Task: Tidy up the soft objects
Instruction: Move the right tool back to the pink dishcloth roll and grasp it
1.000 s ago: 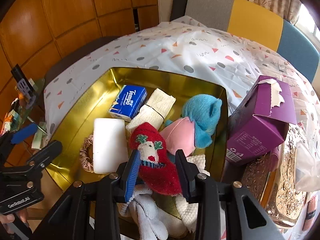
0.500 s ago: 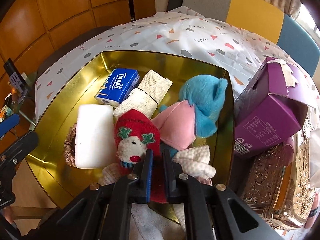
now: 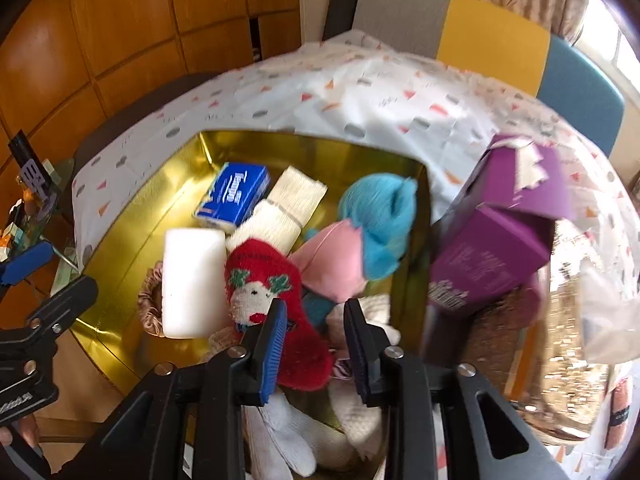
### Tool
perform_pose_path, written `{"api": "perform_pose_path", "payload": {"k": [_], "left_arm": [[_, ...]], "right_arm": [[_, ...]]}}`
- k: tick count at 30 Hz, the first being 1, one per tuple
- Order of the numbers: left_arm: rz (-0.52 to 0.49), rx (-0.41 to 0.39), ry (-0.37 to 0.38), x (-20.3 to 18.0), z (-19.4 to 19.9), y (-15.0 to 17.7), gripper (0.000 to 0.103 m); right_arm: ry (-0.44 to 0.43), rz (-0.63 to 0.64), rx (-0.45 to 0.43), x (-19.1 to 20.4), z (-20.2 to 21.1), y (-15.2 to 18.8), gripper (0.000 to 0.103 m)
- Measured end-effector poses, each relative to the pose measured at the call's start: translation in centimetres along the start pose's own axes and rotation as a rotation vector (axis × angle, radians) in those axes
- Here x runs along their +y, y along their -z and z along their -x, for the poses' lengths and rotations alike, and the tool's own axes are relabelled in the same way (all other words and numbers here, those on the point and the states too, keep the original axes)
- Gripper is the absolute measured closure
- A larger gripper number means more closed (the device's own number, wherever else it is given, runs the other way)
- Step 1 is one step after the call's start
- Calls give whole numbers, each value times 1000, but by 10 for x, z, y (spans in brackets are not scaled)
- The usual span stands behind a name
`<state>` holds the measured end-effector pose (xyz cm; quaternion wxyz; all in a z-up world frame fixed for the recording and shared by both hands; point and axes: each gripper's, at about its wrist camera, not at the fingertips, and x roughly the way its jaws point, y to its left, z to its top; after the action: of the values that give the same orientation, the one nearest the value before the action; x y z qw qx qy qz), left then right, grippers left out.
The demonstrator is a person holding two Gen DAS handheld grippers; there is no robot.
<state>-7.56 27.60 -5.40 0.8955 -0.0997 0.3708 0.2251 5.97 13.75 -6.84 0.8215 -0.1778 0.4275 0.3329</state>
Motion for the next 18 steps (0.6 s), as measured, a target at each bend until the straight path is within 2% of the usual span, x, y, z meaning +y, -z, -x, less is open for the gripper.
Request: {"api": "perform_pose_path", "payload": {"k": [9, 18], "left_arm": [[-36, -15, 23, -13, 7, -3, 15], [-95, -41, 71, -36, 19, -9, 15]], "right_arm": [[34, -44, -111, -36, 52, 7, 73], [146, -193, -198, -119, 106, 35, 73]]}}
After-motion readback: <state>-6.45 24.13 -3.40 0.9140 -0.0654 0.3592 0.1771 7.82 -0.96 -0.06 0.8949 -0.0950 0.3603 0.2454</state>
